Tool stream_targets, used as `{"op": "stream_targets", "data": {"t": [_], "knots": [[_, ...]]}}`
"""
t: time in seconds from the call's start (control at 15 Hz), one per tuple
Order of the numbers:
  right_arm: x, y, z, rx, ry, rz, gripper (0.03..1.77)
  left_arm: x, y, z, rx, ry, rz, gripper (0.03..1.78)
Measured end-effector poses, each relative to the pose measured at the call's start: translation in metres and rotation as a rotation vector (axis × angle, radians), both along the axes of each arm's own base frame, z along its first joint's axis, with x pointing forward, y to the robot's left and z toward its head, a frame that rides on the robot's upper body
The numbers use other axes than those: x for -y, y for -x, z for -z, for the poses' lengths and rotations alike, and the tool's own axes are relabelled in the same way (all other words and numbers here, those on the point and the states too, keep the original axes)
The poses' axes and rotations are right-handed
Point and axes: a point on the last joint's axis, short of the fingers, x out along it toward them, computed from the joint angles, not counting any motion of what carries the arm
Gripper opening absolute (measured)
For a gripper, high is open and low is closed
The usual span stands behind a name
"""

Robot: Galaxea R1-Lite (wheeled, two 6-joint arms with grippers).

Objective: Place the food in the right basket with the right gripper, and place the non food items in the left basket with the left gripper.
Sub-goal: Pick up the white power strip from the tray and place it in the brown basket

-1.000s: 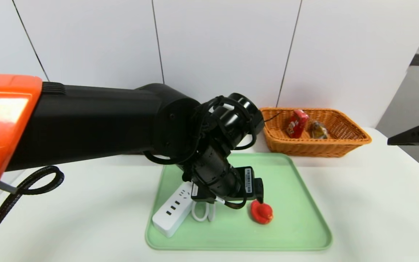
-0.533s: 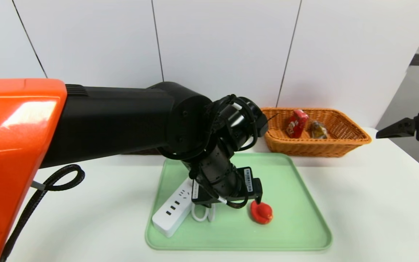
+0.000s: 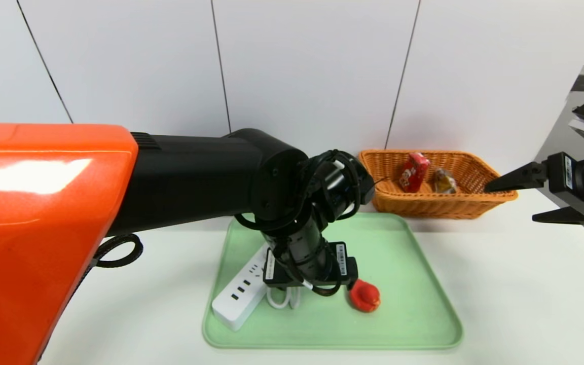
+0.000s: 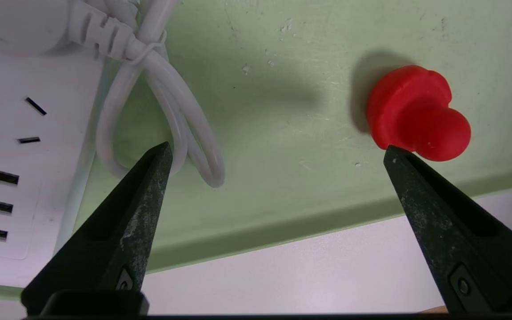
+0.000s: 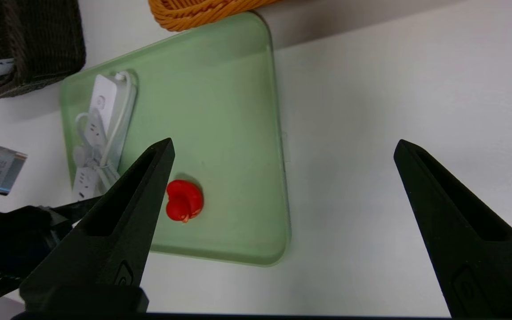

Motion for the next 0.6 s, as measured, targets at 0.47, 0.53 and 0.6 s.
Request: {"op": "stream_targets", "data": {"t": [0.47, 0.53, 0.6], "knots": [[-0.0006, -0.0034, -0.0024, 0.003, -0.034, -0.007, 1.71, 0.0028, -0.0024, 0.0074, -0.009, -0.018, -0.002, 1.69], [-0.0006, -0.003, -0.0027, 0.004, -0.034, -0.007, 1.71, 0.0033, -0.0028, 0.0082, -0.01, -0.02, -0.001, 1.69], [-0.0006, -0.0025, -0.0029, 0.005, -0.033, -0.007, 1.71, 0.0036, -0.0036, 0.0089, -0.01, -0.021, -0.002, 1.69]]}}
